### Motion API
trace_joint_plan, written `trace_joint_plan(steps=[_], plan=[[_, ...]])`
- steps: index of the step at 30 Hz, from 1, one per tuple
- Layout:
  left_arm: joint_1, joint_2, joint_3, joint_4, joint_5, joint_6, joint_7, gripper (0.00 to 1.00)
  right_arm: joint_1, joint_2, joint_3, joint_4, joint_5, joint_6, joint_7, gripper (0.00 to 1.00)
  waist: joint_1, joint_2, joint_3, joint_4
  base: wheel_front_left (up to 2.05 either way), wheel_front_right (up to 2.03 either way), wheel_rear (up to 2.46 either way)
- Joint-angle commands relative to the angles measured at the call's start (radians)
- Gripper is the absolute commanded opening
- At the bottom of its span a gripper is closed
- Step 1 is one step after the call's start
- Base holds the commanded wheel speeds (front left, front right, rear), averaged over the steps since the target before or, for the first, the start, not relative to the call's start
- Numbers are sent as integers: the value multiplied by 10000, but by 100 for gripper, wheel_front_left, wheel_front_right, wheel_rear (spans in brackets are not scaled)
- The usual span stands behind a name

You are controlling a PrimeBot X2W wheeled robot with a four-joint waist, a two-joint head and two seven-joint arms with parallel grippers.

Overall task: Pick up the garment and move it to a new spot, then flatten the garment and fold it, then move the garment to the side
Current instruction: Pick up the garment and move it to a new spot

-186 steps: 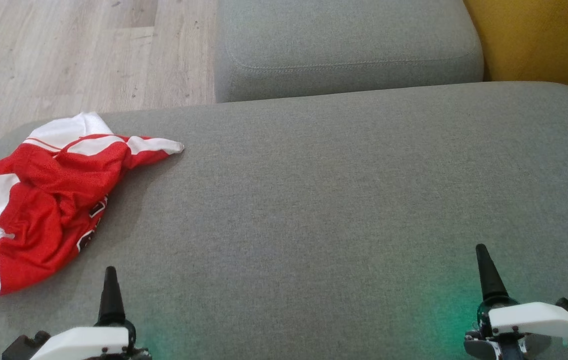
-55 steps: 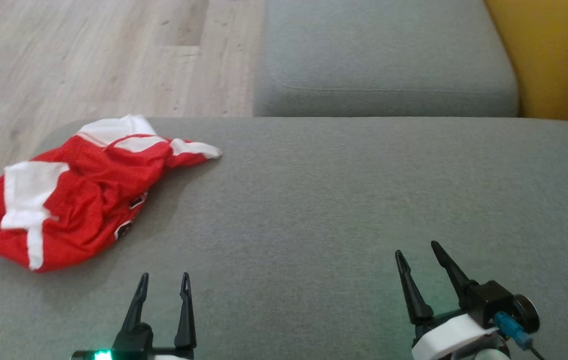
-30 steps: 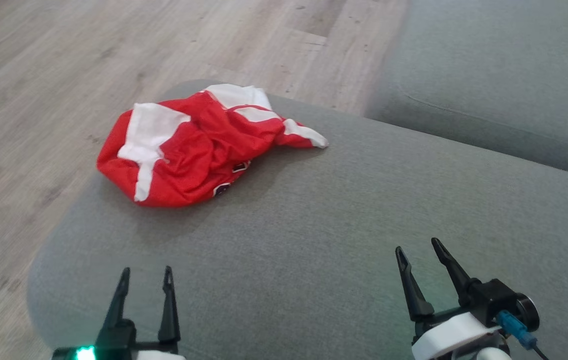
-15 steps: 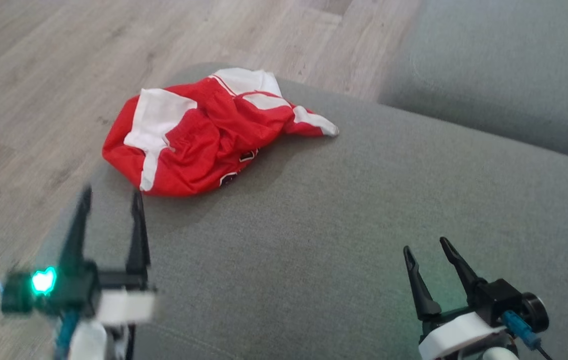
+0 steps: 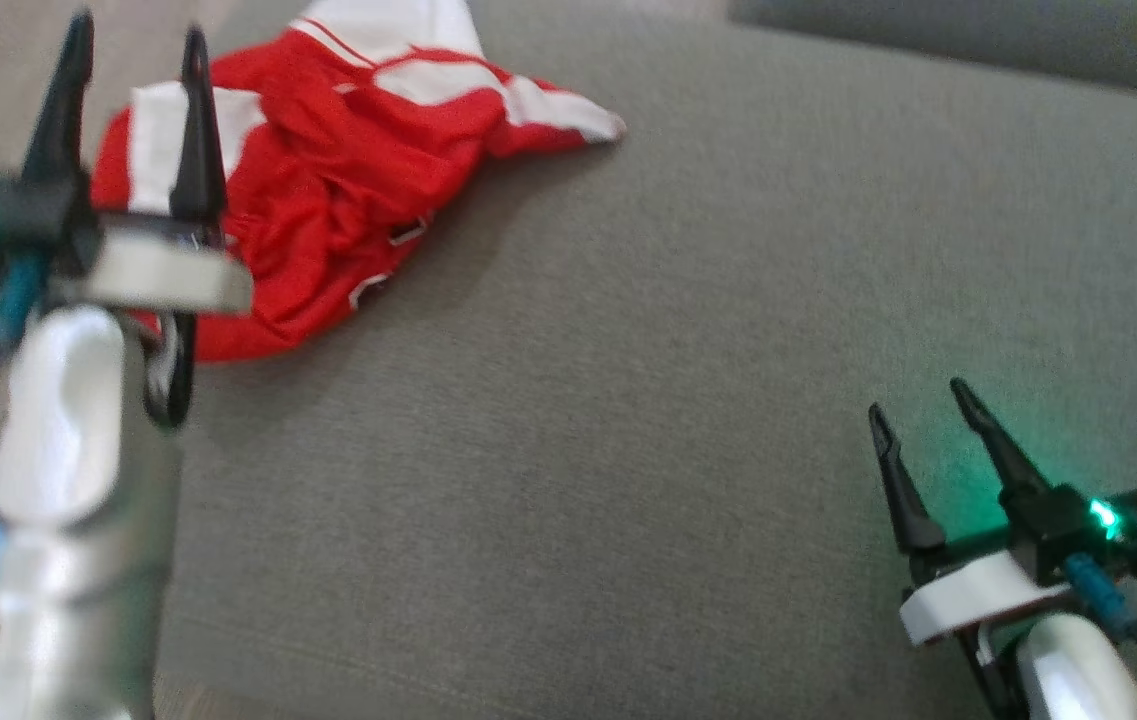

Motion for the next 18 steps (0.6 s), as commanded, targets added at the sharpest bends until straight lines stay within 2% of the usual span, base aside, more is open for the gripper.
trace_joint_plan(steps=[1, 10, 14, 18], plan=[[-793, 444, 263, 79, -136, -73, 278, 100, -343, -145, 185, -375, -103, -7, -109, 100, -4, 0, 807, -553, 0, 0, 0], [-3548, 797, 555, 4300, -1246, -429, 3234, 100, -574, -422, 234, -759, -120, -7, -109, 100, -4, 0, 1771, -1032, 0, 0, 0], [-3934, 1087, 432, 5637, -1169, -414, 3906, 100, -694, -477, 286, -846, -136, -7, -109, 100, -4, 0, 2045, -1091, 0, 0, 0], [-3995, 1085, 298, 6337, -1175, -449, 4060, 100, -713, -498, 233, -853, -114, -7, -109, 100, -4, 0, 2169, -1016, 0, 0, 0]])
